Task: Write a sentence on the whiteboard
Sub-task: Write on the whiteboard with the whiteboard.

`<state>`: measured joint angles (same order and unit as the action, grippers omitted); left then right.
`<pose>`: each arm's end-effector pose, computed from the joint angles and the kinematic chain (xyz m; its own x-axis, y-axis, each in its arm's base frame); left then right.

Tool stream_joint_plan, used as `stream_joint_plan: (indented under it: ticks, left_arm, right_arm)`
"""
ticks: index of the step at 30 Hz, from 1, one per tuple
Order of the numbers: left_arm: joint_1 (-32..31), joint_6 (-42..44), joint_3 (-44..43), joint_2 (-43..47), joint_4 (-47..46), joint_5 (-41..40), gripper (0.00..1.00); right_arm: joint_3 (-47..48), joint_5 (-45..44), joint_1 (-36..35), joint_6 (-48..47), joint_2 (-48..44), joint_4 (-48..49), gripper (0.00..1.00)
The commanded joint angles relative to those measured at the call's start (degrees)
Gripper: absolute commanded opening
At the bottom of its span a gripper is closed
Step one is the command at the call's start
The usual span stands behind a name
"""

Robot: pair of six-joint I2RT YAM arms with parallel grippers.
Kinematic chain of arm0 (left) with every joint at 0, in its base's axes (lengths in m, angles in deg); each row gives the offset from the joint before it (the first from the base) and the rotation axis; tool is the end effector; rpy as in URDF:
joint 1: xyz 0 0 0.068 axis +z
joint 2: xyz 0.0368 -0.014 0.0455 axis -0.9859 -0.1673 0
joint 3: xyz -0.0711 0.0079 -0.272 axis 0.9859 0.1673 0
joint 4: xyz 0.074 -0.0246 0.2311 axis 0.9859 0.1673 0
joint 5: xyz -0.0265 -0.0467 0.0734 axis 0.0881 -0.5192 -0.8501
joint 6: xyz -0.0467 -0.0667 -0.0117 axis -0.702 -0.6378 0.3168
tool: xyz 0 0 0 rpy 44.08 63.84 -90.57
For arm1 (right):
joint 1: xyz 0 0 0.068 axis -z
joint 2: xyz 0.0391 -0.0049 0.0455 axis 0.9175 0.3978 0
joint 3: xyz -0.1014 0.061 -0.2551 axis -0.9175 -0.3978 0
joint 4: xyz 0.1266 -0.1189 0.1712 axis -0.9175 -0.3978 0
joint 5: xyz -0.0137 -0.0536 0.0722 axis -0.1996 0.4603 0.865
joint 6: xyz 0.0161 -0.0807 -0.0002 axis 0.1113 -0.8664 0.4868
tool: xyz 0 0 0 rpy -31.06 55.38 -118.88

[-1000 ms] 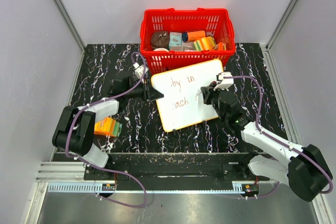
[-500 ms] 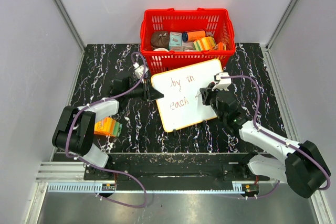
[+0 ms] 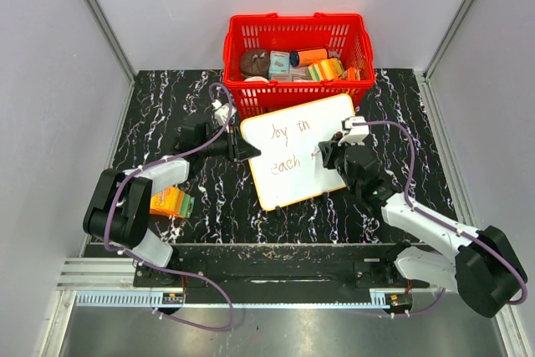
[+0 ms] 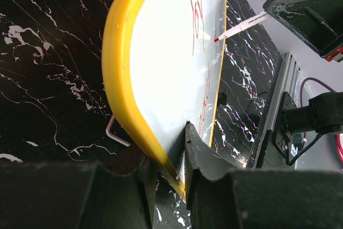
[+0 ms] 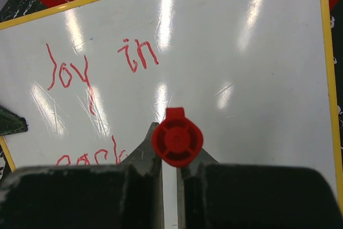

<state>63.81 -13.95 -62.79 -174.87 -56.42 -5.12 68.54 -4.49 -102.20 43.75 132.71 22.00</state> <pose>0.2985 -0.1441 0.2160 -0.6685 -0.0565 -0.7416 0.6416 0.4604 -0.6135 0.2247 0.1333 0.2587 -0.2465 0.1476 -0.9578 -0.2410 0.9480 0.2081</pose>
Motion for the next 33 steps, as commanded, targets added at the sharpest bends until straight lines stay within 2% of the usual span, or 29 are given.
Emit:
stream_joint_plan:
  ticks: [1, 12, 33]
  left_arm:
    - [-1.46, 11.04, 0.18, -2.22, 3.87, -7.82, 0.00]
    - [-1.46, 11.04, 0.18, -2.22, 3.96, -7.73, 0.00]
    - [-1.64, 11.04, 0.18, -2.22, 3.87, -7.73, 0.00]
  right_arm:
    - [-0.90, -0.11, -0.49, 0.73, -0.64, -2.54, 0.00]
    - [-2.22, 0.68, -0.49, 1.79, -0.82, -3.69, 0.00]
    - [3.76, -3.27, -0.49, -0.85, 2.17, -0.70, 0.00]
